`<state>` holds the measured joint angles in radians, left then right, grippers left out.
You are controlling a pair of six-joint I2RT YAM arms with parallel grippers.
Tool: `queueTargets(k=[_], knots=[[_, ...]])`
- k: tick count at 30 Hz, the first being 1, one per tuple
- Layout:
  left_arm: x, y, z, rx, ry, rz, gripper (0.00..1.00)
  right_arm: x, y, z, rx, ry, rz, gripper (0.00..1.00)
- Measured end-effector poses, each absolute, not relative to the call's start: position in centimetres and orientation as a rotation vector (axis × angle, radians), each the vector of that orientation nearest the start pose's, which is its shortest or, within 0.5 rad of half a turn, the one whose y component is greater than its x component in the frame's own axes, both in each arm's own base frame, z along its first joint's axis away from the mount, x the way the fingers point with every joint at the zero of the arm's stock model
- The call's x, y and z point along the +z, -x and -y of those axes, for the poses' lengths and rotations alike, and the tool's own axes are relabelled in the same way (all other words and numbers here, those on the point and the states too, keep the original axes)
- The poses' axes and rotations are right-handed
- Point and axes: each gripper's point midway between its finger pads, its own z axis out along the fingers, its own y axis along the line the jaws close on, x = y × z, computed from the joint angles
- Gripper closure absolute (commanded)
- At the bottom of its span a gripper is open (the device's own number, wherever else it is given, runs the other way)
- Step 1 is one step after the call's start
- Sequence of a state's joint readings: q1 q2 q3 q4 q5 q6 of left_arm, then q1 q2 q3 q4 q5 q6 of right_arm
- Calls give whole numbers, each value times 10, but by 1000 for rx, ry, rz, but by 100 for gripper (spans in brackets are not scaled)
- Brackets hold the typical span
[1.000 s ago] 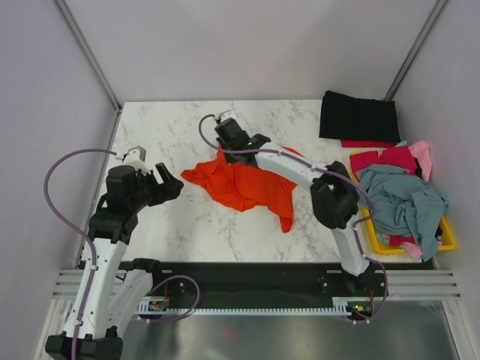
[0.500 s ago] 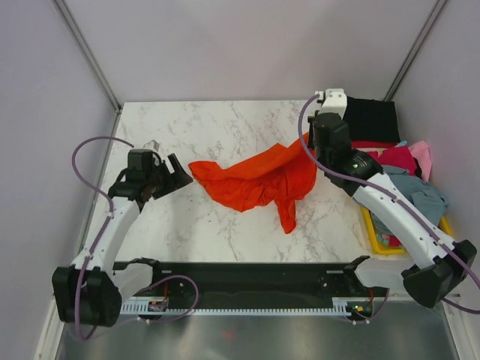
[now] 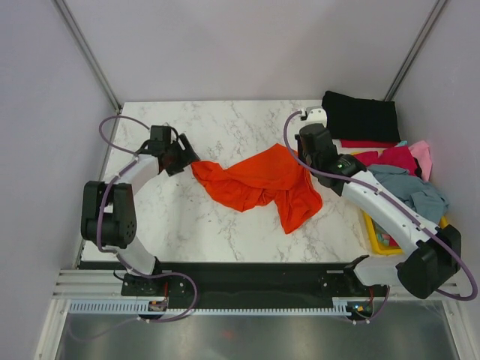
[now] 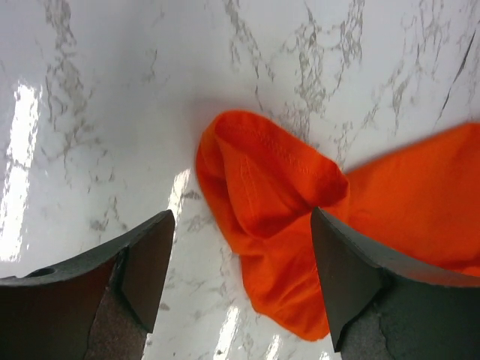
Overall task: Fold and stack the t-shirts
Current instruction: Flatten the tshirt out
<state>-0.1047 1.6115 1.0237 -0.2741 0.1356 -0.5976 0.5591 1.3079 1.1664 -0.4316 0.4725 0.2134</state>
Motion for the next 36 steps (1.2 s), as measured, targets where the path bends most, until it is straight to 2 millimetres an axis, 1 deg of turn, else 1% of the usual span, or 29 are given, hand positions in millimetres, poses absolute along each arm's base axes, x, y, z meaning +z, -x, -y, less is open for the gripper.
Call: queueTargets(k=[3,5,9,10,12,13,18,19,29,32,33,35,36], knots=[[77,-417,87,-445,554,-2413,19,228,-357,-142,-17,98,-2080,100],[70,-428,87,-436,560,-2420,19,225,-356,-144,-7,106,-2087,100],[58,-442,89,-436,565,-2439,29,219,-354,-145,-4,118,-2100,100],[56,-444,90,-437,566,-2442,34,217,-354,-145,-5,120,-2103,100],[53,-444,90,-440,571,-2446,37,215,-353,-144,-9,123,-2107,100],[52,-444,90,-441,573,-2447,45,214,-353,-144,-10,124,-2109,100],[52,-446,91,-445,577,-2441,52,214,-354,-145,-5,124,-2106,100],[52,-446,91,-446,576,-2440,56,214,-354,-145,-4,125,-2106,100],[49,-444,91,-444,579,-2446,57,211,-355,-146,-2,127,-2111,100],[44,-439,90,-440,584,-2460,61,211,-356,-146,-3,125,-2110,100],[41,-437,90,-437,587,-2467,67,211,-356,-145,-4,124,-2111,100],[37,-433,90,-435,592,-2479,72,211,-356,-145,-6,122,-2111,100],[36,-431,90,-434,594,-2484,82,211,-356,-144,-6,121,-2111,100]])
